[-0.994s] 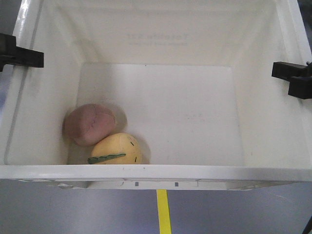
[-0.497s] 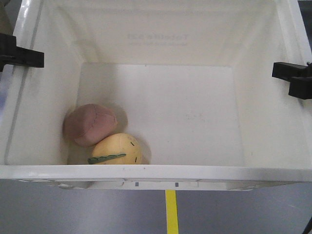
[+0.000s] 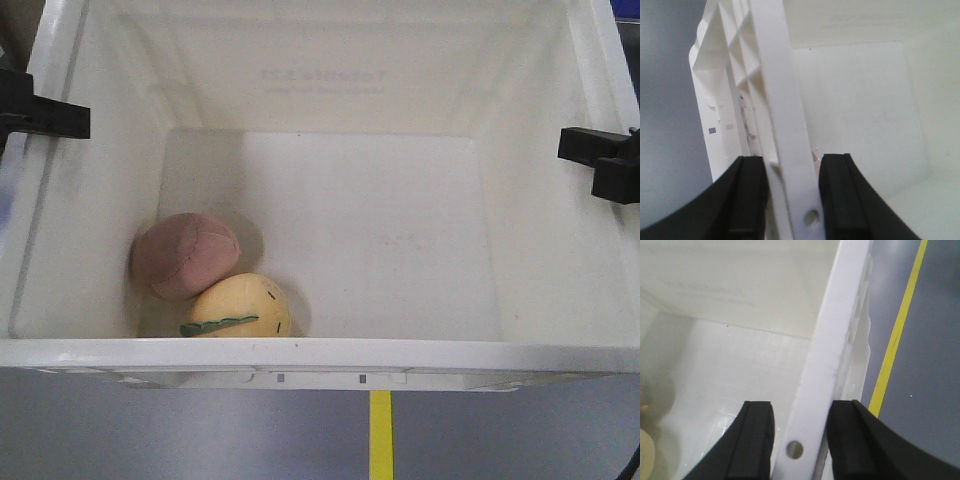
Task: Place moving items into box and shelve
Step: 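Hold the tote with both grippers while the base drives away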
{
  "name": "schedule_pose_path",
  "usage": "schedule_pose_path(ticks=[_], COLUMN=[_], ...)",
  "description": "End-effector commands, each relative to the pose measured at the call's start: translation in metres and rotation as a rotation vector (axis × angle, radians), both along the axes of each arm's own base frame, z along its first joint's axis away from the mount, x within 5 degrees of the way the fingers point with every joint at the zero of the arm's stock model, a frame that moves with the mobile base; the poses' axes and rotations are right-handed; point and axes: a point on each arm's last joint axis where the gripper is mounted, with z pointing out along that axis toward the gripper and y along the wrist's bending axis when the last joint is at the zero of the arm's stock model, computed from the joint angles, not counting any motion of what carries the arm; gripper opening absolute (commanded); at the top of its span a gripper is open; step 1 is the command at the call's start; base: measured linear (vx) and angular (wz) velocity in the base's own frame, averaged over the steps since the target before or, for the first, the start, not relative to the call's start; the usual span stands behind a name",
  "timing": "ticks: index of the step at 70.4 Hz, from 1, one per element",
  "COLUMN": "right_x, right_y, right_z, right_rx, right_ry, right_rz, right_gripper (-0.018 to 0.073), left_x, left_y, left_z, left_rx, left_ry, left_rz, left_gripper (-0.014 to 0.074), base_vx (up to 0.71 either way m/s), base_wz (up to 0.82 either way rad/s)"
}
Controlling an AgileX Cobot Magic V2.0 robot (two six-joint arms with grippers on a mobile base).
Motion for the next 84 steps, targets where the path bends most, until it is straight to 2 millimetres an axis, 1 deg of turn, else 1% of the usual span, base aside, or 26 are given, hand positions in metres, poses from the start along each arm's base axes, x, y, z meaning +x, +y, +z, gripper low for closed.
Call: schedule_pose_path(ticks=[1, 47, 84], right_x=[-0.0022, -0.0022, -0.0022], right_y=[0.0013, 0.0013, 0.0013], right_z=[0.0268, 0.0267, 0.0267], right_rx=[0.096, 0.096, 0.096], right_ry=[-0.147, -0.146, -0.146], right_rz=[-0.024, -0.023, -0.023], right_gripper=[-0.0004, -0.0004, -0.0004], left_x=[-0.0071, -0.0071, -0.0071], left_y=[-0.0078, -0.0078, -0.0078], left_z=[0.0320, 0.0320, 0.0320], left_rx=[-0.166, -0.166, -0.166], left_ry=[-0.154, -0.154, -0.154], left_rz=[-0.008, -0.008, -0.008], left_gripper=[-0.0006, -0.0006, -0.0006], base_vx=[0.17, 0.22, 0.39], base_wz=[0.11, 0.02, -0.15])
